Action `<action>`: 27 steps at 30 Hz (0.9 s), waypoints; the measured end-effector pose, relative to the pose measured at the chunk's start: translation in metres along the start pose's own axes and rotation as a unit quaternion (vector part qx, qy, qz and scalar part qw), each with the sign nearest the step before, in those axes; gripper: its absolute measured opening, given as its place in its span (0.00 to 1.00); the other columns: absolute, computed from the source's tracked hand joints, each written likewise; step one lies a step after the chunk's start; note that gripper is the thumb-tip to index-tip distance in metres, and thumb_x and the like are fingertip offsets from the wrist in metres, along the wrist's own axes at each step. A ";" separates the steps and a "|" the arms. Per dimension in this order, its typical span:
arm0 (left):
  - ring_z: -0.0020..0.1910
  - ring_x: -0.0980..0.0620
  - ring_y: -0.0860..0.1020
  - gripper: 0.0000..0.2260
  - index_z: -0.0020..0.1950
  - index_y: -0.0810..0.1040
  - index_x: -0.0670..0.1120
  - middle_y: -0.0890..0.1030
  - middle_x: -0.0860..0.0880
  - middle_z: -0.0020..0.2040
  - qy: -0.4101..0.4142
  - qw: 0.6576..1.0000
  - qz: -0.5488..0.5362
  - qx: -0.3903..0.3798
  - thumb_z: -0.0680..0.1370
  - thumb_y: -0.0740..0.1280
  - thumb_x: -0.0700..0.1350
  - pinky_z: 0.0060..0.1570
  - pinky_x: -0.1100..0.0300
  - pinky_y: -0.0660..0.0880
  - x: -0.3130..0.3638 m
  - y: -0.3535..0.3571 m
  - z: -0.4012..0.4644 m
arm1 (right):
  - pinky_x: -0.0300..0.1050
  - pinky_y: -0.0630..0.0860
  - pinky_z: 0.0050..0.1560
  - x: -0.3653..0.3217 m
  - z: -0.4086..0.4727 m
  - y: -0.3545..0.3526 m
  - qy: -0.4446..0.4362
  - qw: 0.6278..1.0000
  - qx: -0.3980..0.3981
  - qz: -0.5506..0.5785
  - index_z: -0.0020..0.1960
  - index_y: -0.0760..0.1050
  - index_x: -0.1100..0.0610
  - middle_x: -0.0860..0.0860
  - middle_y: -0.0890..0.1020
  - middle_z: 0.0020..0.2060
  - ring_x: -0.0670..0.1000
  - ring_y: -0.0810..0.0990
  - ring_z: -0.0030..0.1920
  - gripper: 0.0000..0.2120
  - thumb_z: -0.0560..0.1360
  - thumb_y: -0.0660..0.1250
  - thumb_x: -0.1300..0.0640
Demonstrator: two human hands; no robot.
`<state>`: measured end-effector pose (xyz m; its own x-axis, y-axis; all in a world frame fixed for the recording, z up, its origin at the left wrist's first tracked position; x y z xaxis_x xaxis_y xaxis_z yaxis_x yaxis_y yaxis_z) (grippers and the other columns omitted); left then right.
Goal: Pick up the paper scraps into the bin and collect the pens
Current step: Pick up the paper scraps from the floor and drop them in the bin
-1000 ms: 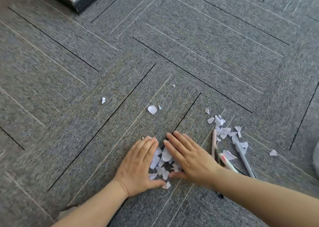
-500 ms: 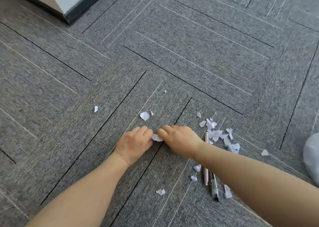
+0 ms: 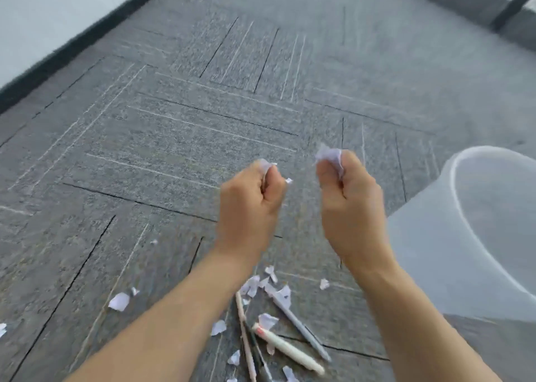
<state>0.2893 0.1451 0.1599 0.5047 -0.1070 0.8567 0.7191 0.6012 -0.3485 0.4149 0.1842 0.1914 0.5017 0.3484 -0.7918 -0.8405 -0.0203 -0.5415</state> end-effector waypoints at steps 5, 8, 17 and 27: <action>0.22 0.58 0.64 0.17 0.31 0.64 0.45 0.66 0.49 0.22 0.052 0.980 -0.172 -0.090 0.80 0.59 0.43 0.39 0.48 0.77 0.115 0.106 0.038 | 0.48 0.65 0.33 0.024 0.024 -0.133 0.066 0.987 0.118 -0.084 0.37 0.68 0.54 0.44 0.70 0.25 0.48 0.65 0.29 0.15 0.81 0.59 0.51; 0.25 0.46 0.71 0.17 0.31 0.68 0.40 0.72 0.46 0.24 0.045 0.966 -0.201 -0.153 0.78 0.58 0.46 0.36 0.48 0.75 0.155 0.158 0.036 | 0.44 0.66 0.33 0.042 0.017 -0.186 0.132 0.973 0.142 -0.125 0.38 0.69 0.58 0.48 0.70 0.26 0.52 0.66 0.29 0.15 0.80 0.58 0.52; 0.40 0.37 0.75 0.18 0.37 0.78 0.43 0.78 0.38 0.37 -0.010 0.888 0.018 -0.459 0.79 0.56 0.51 0.37 0.54 0.67 0.173 0.240 0.010 | 0.46 0.70 0.52 0.112 -0.003 -0.236 0.369 0.907 0.059 -0.194 0.64 0.75 0.53 0.51 0.80 0.58 0.54 0.78 0.57 0.17 0.79 0.60 0.47; 0.26 0.57 0.68 0.12 0.40 0.78 0.42 0.74 0.52 0.29 0.084 0.955 -0.159 -0.235 0.79 0.61 0.45 0.29 0.61 0.64 0.138 0.179 0.027 | 0.56 0.79 0.38 0.036 0.009 -0.187 0.086 0.975 0.204 -0.005 0.43 0.82 0.50 0.47 0.84 0.35 0.49 0.81 0.33 0.10 0.78 0.63 0.55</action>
<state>0.4749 0.2598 0.2259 0.2654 -0.3749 0.8883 0.9641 0.0985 -0.2465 0.5887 0.2091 0.2665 0.5084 0.1843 -0.8412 -0.8289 0.3695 -0.4201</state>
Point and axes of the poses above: each hand's wrist, its own z-axis towards the middle knuckle, its own y-axis out of the palm, x = y × z, the point moved 1 cm from there along z, towards the middle knuckle
